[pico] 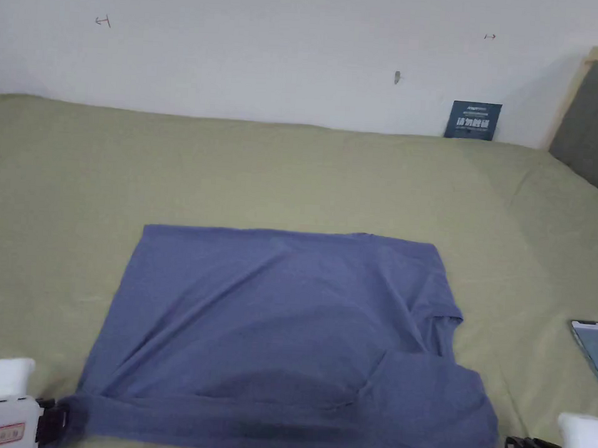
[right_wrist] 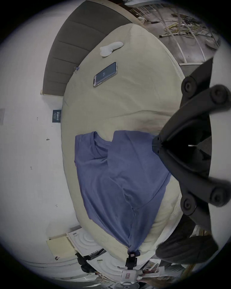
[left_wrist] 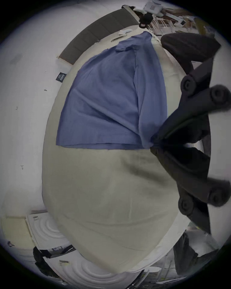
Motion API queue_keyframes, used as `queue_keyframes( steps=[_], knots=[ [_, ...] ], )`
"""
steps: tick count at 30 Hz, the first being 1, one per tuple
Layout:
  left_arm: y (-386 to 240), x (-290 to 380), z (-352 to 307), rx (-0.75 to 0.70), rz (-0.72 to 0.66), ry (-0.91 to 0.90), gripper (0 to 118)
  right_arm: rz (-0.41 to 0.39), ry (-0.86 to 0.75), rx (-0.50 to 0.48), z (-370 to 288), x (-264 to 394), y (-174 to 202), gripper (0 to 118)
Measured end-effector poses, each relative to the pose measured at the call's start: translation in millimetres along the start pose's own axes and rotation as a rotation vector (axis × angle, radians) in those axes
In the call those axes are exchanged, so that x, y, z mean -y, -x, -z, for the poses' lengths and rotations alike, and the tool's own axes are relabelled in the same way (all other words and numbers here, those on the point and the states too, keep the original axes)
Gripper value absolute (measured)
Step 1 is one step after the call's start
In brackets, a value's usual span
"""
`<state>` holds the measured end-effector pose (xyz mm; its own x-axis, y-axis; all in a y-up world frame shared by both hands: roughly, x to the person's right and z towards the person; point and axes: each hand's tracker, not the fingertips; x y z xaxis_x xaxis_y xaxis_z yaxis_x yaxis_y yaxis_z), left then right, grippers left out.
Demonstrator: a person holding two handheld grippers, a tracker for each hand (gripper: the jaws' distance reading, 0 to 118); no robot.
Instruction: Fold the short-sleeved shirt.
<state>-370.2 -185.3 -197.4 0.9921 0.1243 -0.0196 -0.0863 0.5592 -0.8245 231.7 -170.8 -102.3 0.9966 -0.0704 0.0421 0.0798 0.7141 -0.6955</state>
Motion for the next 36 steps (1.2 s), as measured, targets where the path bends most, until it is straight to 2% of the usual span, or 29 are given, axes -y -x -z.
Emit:
queue_keyframes(
  steps=[1,2,3,4,5,6,8,9,10,11,12,18,25,36],
  knots=[
    [-6,2,-5,-0.003,0.007,-0.007,2,0.004,0.012,-0.013,1,1,-1,2],
    [-15,3,-11,-0.010,0.019,-0.005,2,0.007,0.025,-0.023,1,1,-2,25],
    [-16,3,-12,-0.011,0.018,-0.005,2,0.007,0.032,-0.028,3,0,-2,84],
    [-16,3,-15,-0.010,0.013,-0.006,2,0.013,0.082,-0.046,8,2,-3,116],
    [-16,2,-16,-0.008,0.005,-0.007,2,0.004,0.132,-0.067,13,4,-2,115],
    [-17,1,-15,-0.006,-0.001,-0.009,2,0.014,0.062,-0.055,13,6,-2,110],
    [-19,1,-17,-0.004,-0.002,-0.008,2,-0.009,0.143,-0.056,25,11,4,108],
    [-21,2,-17,-0.006,0.001,-0.007,2,-0.014,0.148,-0.056,32,15,5,99],
    [-19,1,-13,-0.010,0.004,-0.004,2,-0.018,0.158,-0.054,38,19,6,78],
    [-20,1,-12,-0.012,0.004,0.000,2,-0.020,0.167,-0.053,40,14,3,46],
    [-19,2,-12,-0.012,-0.001,0.002,2,-0.021,0.166,-0.047,43,15,3,5],
    [-13,0,-12,0.010,-0.009,0.009,2,-0.001,0.135,-0.052,28,4,-4,4],
    [-24,-52,-21,0.034,0.033,-0.044,2,-0.013,0.045,-0.066,14,-68,-2,4],
    [-31,-171,50,0.049,0.012,-0.024,2,-0.066,0.097,-0.019,123,-186,-2,4]
  ],
)
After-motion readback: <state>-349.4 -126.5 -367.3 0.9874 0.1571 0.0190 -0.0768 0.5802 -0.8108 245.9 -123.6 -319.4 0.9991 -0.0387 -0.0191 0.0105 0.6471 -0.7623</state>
